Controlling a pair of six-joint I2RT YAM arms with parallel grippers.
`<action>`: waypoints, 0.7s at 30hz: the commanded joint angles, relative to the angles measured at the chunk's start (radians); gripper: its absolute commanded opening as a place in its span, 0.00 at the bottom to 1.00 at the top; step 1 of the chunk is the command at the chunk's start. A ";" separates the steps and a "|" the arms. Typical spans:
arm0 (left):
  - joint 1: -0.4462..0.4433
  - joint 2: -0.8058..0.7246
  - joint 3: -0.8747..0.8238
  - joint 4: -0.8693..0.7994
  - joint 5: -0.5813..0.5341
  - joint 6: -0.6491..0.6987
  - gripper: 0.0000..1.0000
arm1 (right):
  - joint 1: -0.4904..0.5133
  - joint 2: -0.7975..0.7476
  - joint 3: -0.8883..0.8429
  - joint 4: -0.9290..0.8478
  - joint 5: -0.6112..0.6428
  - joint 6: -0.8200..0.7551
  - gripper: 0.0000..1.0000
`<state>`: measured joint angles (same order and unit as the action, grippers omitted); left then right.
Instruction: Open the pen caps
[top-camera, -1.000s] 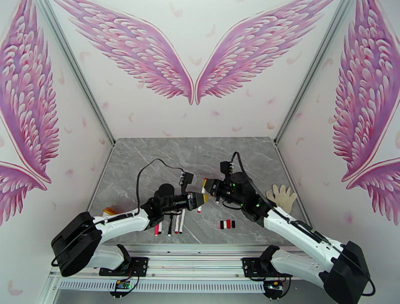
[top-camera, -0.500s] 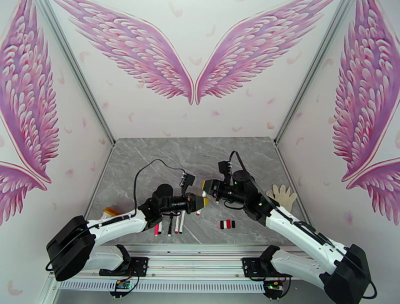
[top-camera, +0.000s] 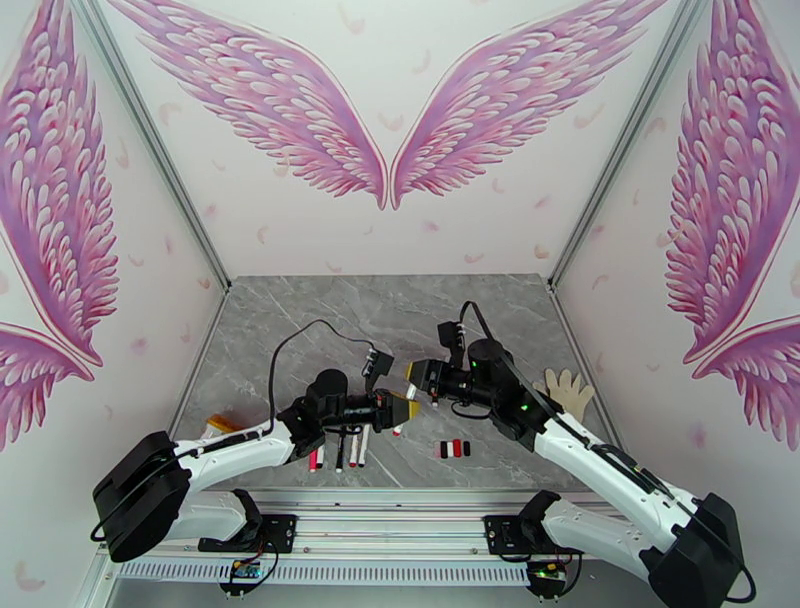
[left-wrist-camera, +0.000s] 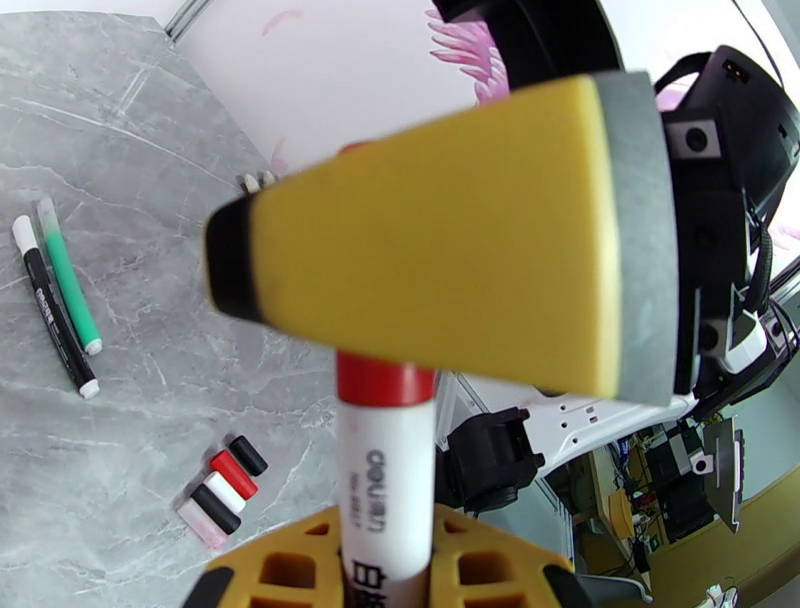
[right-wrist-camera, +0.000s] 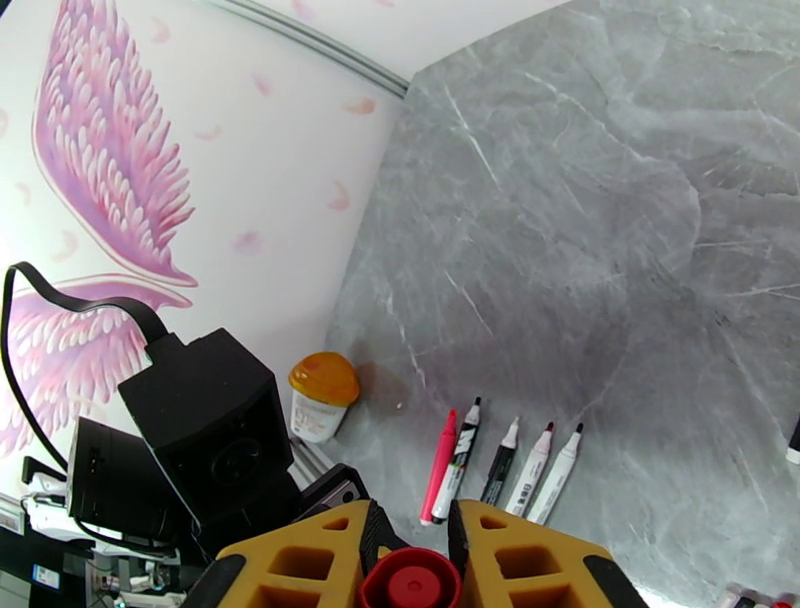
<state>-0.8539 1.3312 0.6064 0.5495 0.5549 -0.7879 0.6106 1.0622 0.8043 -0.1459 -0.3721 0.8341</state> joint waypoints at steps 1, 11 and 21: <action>-0.007 -0.021 -0.002 -0.023 0.005 0.018 0.06 | -0.008 -0.016 0.027 -0.017 -0.016 -0.016 0.23; -0.032 -0.028 0.054 -0.221 -0.078 0.097 0.06 | -0.020 -0.010 0.071 -0.084 0.012 -0.018 0.12; -0.155 -0.016 0.151 -0.506 -0.318 0.245 0.04 | -0.082 -0.002 0.217 -0.331 0.176 -0.041 0.06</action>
<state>-0.9886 1.3090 0.7635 0.2138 0.2623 -0.6022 0.5793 1.0641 0.9550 -0.4458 -0.3225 0.8108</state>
